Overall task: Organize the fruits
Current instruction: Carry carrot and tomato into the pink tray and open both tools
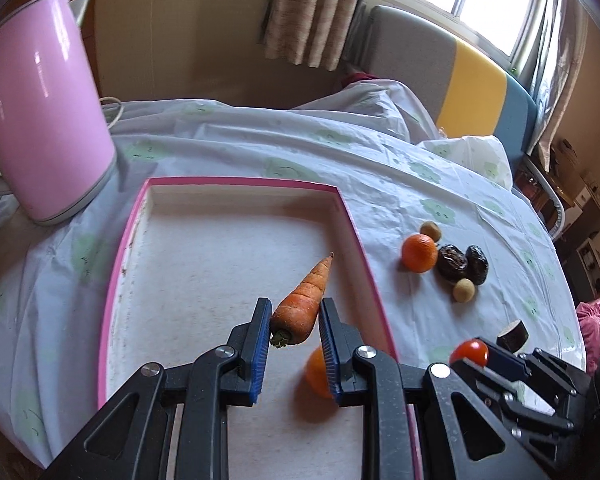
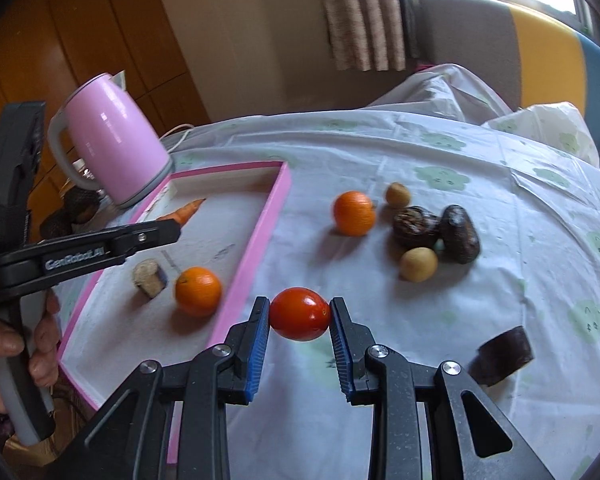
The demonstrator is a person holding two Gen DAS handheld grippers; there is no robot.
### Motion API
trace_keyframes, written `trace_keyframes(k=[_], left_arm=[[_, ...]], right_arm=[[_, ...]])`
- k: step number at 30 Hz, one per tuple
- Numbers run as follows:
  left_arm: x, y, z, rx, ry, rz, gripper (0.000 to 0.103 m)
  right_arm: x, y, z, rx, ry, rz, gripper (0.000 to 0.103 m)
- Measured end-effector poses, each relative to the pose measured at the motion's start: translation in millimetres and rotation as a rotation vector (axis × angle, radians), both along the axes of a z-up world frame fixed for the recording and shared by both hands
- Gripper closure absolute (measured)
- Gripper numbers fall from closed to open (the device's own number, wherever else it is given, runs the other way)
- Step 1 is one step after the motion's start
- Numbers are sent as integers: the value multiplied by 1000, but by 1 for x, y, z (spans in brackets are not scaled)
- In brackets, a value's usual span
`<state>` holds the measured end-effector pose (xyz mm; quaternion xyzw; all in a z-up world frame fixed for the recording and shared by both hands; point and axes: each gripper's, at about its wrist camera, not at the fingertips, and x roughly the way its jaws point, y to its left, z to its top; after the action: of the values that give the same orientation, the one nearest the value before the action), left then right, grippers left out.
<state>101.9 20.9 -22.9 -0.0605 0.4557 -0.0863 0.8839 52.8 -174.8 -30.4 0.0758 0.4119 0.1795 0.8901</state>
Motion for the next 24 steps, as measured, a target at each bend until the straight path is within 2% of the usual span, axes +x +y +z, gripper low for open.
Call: trace_keyframes(k=[18,24], left_arm=[[-4,74,-8,10,-2,198,79],[-17,82,-9,11,-4,236,73]], right_arm=[[-6,87,3,-18,7,208,73],[-4,108,-4,-40,27,250,73]])
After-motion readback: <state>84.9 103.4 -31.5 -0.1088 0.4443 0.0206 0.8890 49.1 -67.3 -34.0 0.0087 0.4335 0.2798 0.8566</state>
